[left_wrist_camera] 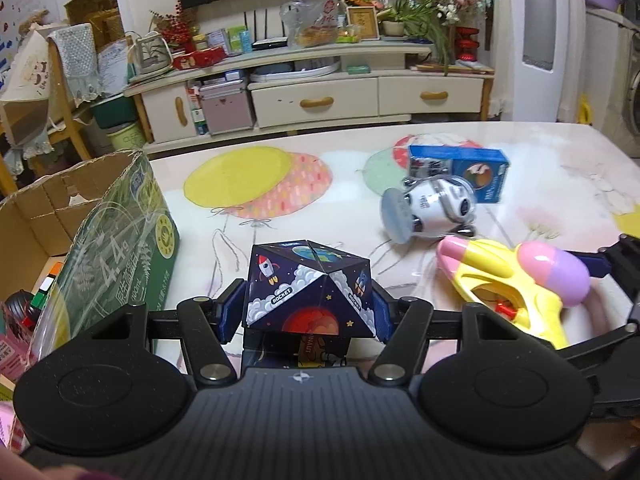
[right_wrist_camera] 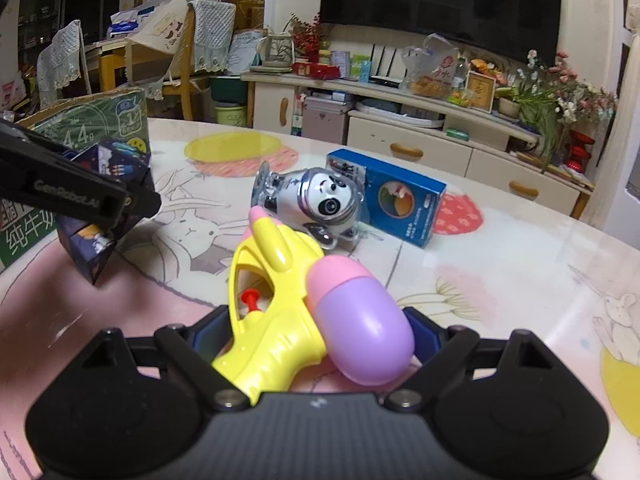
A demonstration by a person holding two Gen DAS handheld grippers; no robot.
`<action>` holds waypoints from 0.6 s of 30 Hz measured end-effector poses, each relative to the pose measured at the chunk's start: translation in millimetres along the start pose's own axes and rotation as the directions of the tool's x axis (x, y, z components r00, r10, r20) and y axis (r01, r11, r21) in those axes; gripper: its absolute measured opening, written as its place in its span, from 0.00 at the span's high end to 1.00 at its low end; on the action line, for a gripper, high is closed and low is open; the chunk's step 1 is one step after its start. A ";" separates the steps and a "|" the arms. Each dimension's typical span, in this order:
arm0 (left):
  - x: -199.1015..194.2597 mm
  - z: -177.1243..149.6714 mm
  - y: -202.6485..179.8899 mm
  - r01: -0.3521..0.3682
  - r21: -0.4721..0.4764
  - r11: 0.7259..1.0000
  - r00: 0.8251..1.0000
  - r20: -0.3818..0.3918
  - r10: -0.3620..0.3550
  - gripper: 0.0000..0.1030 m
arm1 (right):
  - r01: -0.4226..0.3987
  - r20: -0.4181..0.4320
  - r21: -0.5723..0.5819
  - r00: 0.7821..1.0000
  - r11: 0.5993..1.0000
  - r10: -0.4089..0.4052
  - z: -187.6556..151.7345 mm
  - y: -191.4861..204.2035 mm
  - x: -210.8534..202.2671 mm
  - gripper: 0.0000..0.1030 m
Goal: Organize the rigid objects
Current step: 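Carry the water gun and cube puzzle into the cardboard box and release both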
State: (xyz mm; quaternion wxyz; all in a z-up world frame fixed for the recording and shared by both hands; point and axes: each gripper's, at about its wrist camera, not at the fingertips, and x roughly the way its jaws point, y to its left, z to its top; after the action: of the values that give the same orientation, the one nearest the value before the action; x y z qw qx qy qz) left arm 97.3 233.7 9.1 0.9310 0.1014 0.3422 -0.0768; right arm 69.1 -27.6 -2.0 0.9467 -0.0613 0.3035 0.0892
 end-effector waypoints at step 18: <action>-32.9 1.2 2.6 0.103 -0.022 0.994 0.992 0.073 -0.101 0.25 | 0.069 -0.012 0.101 0.998 0.992 -0.068 -9.4 12.1 -29.3 0.13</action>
State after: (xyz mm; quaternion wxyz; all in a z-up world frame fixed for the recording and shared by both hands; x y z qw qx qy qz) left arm 73.9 238.3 31.8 0.9387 0.0691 0.3144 -0.1236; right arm 37.9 -21.2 6.9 0.9497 -0.0238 0.3094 0.0410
